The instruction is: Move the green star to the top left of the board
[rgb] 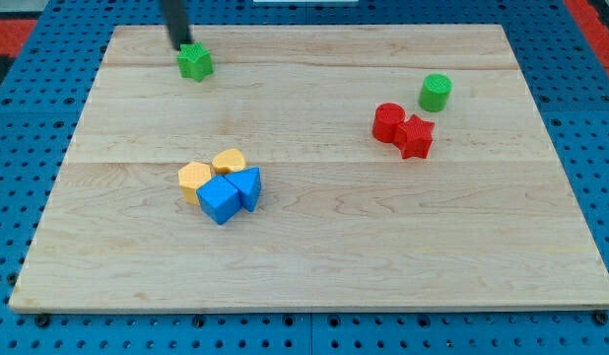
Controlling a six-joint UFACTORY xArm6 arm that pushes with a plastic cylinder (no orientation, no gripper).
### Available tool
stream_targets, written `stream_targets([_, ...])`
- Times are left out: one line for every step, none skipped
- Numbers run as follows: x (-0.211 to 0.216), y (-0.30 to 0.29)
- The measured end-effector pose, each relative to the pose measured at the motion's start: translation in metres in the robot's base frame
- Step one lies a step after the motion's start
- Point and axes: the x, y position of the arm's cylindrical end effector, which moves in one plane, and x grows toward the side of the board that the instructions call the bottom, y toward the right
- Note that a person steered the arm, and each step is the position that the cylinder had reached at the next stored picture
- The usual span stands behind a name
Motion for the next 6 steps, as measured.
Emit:
stream_targets([-0.001, 0.068])
stream_targets([0.046, 0.038])
stream_targets([0.046, -0.035])
stream_targets([0.042, -0.056])
stream_targets([0.031, -0.056])
stream_targets([0.061, -0.008])
